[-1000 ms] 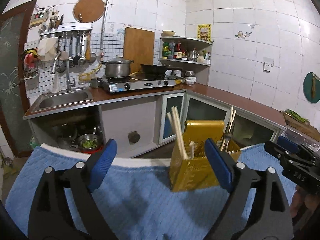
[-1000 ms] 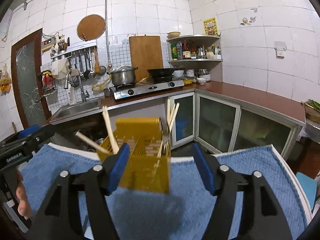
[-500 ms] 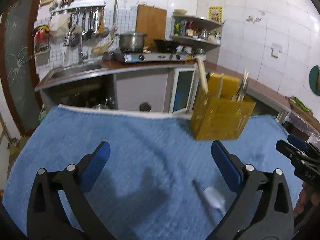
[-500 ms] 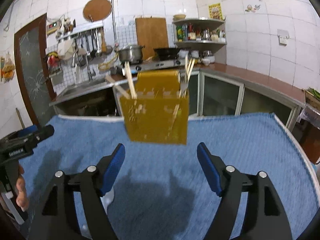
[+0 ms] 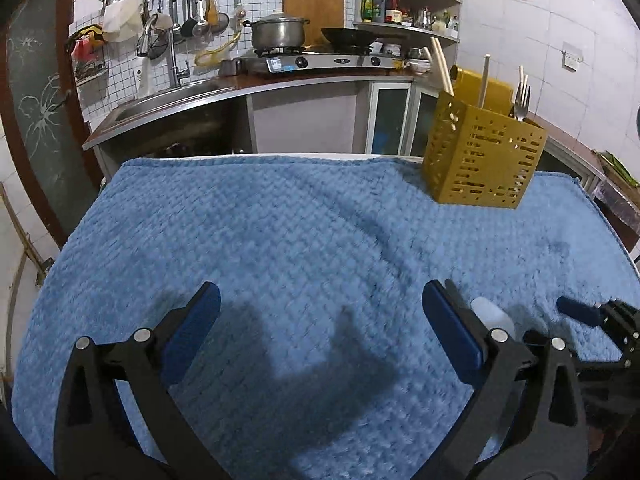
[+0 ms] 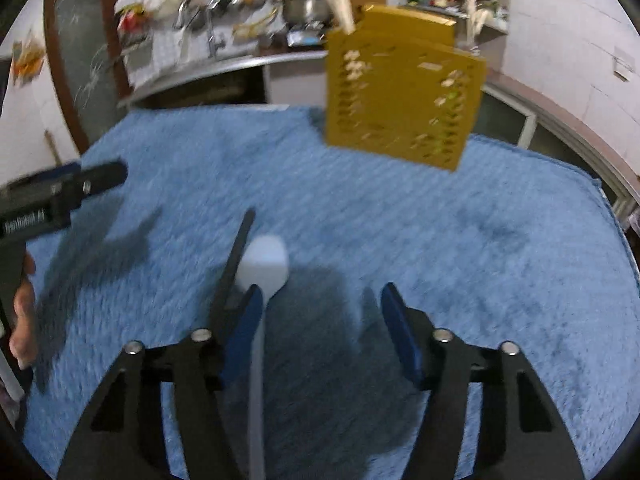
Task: Organize utensils
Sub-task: 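Close the right tool on the white plastic spoon handle, then grasp the metal spoon with the left tool while the right tool holds the white spoon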
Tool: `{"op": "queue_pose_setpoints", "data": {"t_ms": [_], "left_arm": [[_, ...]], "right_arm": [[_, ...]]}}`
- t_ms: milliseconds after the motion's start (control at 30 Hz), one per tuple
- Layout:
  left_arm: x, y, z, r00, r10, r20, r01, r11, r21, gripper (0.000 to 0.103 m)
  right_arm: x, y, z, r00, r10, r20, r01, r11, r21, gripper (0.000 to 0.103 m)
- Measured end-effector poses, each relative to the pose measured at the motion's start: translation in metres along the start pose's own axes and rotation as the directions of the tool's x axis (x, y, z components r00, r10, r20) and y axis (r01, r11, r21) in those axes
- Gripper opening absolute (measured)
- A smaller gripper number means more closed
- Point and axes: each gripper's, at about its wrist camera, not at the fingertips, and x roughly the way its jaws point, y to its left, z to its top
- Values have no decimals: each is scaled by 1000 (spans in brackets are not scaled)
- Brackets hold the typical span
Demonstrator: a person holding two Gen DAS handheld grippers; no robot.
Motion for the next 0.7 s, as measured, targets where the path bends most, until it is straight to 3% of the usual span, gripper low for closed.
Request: {"op": "queue_pose_setpoints", "data": {"t_ms": [67, 300, 567, 700], "left_arm": [[0, 1, -1, 1000, 3, -4, -3, 1000, -5, 98], [1, 8, -2, 1000, 8, -23, -9, 1000, -24, 98], [3, 7, -1, 999, -6, -44, 4, 999, -41, 98], [4, -1, 4, 998, -10, -60, 8, 999, -35, 98]], "right_arm": [[4, 6, -3, 1000, 1, -20, -2, 1000, -9, 46], [6, 26, -1, 998, 23, -61, -26, 999, -35, 37], [20, 25, 13, 995, 23, -96, -25, 999, -27, 13], [24, 18, 24, 992, 37, -117, -37, 999, 10, 12]]}}
